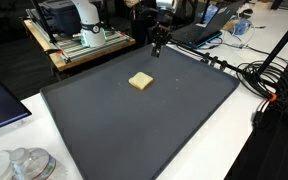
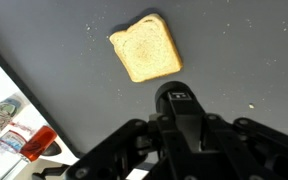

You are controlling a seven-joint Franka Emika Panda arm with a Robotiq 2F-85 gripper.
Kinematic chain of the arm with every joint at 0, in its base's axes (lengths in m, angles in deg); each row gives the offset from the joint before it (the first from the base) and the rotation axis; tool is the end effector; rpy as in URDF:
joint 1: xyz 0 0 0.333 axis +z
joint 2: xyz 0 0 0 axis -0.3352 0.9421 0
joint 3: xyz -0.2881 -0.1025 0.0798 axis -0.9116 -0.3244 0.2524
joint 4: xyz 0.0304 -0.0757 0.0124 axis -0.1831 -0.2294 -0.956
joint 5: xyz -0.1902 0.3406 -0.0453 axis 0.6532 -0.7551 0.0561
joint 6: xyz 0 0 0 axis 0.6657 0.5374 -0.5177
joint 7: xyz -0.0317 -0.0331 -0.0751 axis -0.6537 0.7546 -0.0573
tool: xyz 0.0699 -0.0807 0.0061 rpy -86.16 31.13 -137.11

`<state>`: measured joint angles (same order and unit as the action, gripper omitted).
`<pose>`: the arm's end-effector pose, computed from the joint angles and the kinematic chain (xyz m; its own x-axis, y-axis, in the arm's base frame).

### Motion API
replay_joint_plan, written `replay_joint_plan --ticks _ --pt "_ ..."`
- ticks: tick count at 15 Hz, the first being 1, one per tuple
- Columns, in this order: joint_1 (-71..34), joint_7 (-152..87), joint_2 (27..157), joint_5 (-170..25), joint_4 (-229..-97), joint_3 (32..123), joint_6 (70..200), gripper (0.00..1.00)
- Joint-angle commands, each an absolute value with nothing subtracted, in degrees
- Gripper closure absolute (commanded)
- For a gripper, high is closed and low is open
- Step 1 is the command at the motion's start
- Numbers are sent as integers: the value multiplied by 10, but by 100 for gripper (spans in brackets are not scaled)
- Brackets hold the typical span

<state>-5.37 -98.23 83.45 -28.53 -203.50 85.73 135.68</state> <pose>0.4863 0.1571 0.2741 0.9186 -0.1883 0.3476 -0.3189 -0.8726 0.3701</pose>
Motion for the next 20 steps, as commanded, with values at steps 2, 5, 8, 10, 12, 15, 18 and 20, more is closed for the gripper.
replay_joint_plan --ticks 2,5,8,10,12,15,18,20 --pt "-99 -897 764 -362 -2098 859 1412 95" --pt "-122 -814 738 -451 -2121 854 1444 95" --pt "-138 -720 718 -548 -2139 850 1458 95" --pt "-147 -671 705 -596 -2150 846 1474 95" --pt "-158 -607 696 -654 -2161 837 1497 95" --pt "-170 -497 690 -753 -2174 819 1528 95" --pt "-179 -393 694 -853 -2173 800 1530 95" --pt "-185 -335 702 -910 -2164 787 1522 95"
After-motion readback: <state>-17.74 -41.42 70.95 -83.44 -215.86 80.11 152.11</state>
